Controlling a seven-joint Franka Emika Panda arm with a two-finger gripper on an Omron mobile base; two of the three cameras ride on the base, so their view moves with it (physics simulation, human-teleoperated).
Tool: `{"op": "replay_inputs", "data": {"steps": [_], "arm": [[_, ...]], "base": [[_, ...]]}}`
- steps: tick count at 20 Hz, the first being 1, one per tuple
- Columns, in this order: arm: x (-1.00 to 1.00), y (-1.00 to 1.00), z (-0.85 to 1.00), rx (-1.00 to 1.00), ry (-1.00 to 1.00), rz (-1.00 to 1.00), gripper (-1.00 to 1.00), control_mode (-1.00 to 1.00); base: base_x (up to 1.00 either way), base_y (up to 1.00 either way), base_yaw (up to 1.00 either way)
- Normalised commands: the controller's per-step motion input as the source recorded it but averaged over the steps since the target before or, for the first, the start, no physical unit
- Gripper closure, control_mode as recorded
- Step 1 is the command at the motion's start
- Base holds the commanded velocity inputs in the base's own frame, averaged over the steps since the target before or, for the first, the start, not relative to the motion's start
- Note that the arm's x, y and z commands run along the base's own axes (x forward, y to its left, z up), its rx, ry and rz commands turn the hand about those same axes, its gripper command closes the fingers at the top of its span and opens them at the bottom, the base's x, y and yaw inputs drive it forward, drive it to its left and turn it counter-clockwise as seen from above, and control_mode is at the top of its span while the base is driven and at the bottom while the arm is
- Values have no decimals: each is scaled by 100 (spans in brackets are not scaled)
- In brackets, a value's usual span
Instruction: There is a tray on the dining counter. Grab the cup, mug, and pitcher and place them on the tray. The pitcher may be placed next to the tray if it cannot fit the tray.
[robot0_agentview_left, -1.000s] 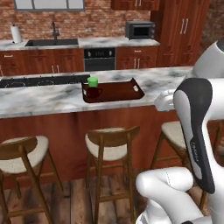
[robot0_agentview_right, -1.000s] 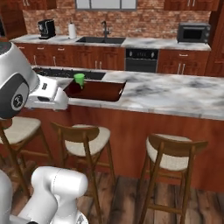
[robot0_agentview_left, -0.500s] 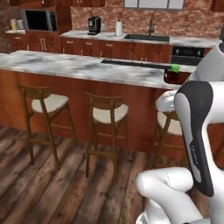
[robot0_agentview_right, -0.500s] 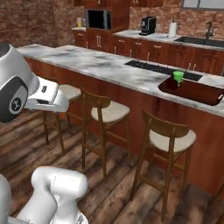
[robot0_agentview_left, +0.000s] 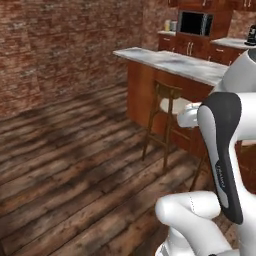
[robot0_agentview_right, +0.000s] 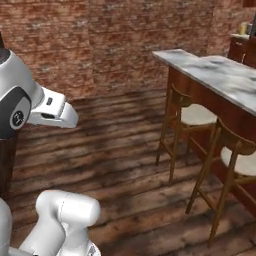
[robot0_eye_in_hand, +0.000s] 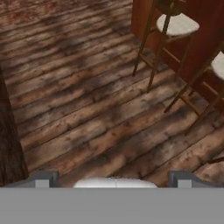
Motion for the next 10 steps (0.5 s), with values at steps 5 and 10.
{"op": "replay_inputs", "data": {"steps": [5,10], "arm": [[0,0,0,0,0,0,-100,100],[0,0,0,0,0,0,-100,100]], "base": [[64,36,59],[99,32,26]]}}
